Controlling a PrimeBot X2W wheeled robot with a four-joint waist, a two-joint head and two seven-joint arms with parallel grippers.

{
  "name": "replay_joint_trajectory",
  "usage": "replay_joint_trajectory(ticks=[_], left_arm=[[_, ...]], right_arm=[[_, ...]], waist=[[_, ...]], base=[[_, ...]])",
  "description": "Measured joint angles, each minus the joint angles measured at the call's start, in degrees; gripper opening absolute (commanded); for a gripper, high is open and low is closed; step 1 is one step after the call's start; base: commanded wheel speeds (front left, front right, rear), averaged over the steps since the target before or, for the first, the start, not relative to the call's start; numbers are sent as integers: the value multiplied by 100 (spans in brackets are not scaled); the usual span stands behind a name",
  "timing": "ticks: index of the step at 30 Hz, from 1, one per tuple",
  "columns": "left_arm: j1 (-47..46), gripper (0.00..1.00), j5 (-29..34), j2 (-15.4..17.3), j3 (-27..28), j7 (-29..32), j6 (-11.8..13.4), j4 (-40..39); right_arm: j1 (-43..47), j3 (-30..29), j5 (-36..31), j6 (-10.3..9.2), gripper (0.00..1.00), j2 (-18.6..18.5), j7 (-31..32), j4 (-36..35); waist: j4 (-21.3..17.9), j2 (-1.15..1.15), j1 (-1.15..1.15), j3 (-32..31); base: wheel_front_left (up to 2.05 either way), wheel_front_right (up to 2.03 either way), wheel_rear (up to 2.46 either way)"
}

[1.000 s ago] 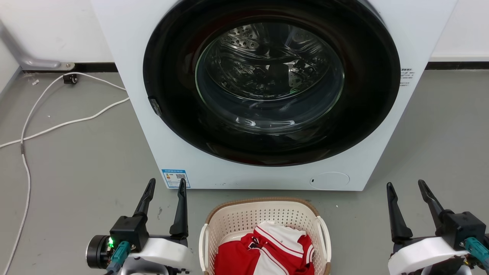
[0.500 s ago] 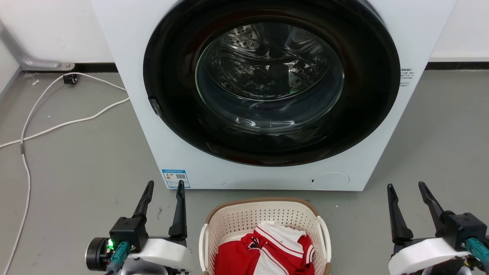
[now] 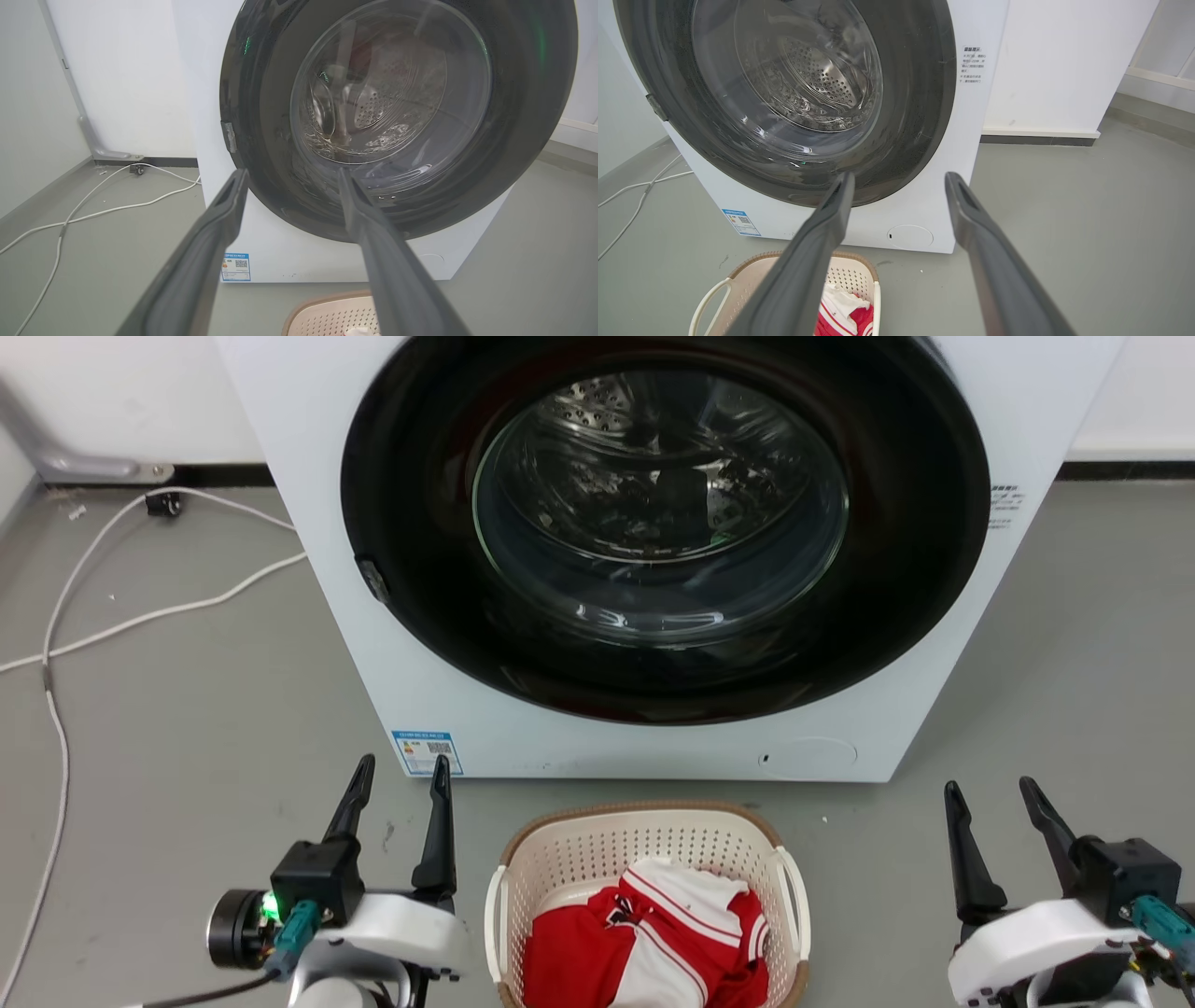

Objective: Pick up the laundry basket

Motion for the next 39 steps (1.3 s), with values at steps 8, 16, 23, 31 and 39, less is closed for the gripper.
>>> replay_joint_trajectory(ticks=[8, 16, 23, 31, 39], left_arm=[[-771, 100, -38, 55, 73, 0, -208, 751], [-1558, 100, -249, 167, 77, 91, -416, 2229], [-2228, 100, -409, 215, -33, 338, -608, 3579], [-3089, 100, -637, 271, -209, 720, -716, 4738], [-3743, 100, -900, 355, -502, 1180, -740, 5500]], right_arm=[[-582, -5, -82, 0, 100, 2, 506, 553], [-1298, 238, -53, 0, 100, 5, 1011, 1571], [-1987, 525, 32, 0, 100, 8, 1423, 2646], [-2981, 876, 133, 0, 100, 9, 1635, 3830], [-3930, 1214, 378, 0, 100, 8, 1658, 5007]], waist=[[-11, 0, 0, 564], [-27, 0, 0, 1238], [-74, 0, 1, 1745], [-127, 0, 1, 2353], [-196, 0, 1, 2958]], base=[[0, 0, 0], [0, 0, 0], [0, 0, 0], [0, 0, 0], [0, 0, 0]])
